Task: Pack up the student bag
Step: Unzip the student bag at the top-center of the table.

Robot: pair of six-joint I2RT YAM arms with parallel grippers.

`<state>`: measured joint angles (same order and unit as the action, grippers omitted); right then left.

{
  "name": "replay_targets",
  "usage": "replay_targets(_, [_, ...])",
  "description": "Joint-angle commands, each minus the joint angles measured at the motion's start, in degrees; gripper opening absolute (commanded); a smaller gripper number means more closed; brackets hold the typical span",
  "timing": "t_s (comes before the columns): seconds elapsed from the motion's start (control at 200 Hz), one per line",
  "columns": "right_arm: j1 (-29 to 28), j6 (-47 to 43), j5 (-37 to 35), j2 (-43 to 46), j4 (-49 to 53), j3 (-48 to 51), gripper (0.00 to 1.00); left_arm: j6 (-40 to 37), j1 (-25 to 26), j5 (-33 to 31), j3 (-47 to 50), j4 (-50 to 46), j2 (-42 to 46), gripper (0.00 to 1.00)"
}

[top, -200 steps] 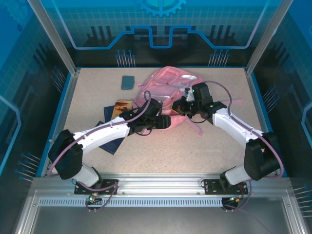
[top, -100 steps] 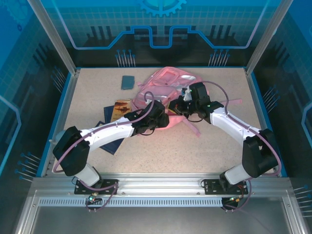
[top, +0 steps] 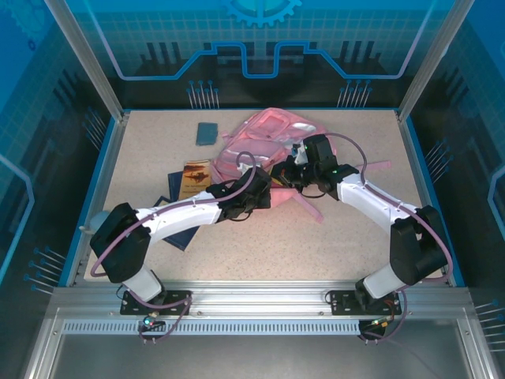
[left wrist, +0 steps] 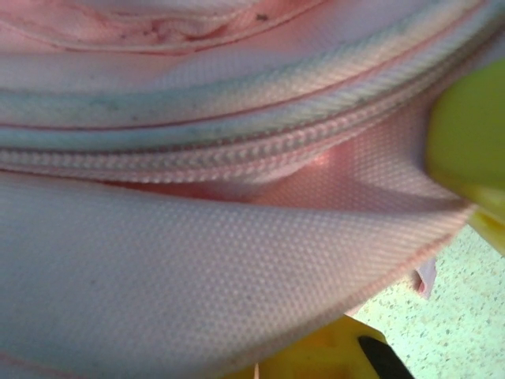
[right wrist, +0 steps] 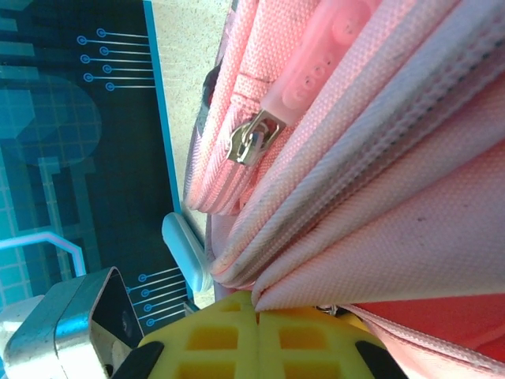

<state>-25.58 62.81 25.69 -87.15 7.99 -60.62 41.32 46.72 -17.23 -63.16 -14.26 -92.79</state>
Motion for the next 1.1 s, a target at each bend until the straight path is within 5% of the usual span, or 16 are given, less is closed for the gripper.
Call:
replay_targets(0.0, [-0.97,-3.42,-1.56,2.98,0.96,-2.65,0.0,-1.54,0.13,-2.96,0.02,-0.1,1.1,0.0])
replay_targets(0.31, [4.81,-11.29,-13.94,9.7,13.19,1.4,0.0,-5.5,-1.04,-6.25,4.62,-2.35,6.19,0.0])
replay_targets(0.685, [12.94,-17.04,-16.29,12.85,15.63,8.59,0.0,-12.84,-4.97,7.11,3.47,1.45,5.31,0.0])
replay_targets(0.745, [13.03,-17.39,-14.63,12.81,15.82,8.44,0.13,-13.47,-4.7,10.93,2.25,2.57,3.96,0.0])
replay_targets(0.815, [12.77,-16.7,-14.41,13.86,16.7,8.18,0.43,-14.39,-4.03,14.57,0.98,4.41,2.62,0.0])
replay_targets(0.87, [12.49,-15.6,-16.07,14.99,18.85,7.9,0.57,-15.56,-2.91,16.7,-0.69,4.72,1.34,0.0])
replay_targets(1.096, [11.94,-5.12,-24.62,20.71,28.62,7.84,0.61,-16.67,1.46,20.32,-7.42,5.97,-4.8,0.0])
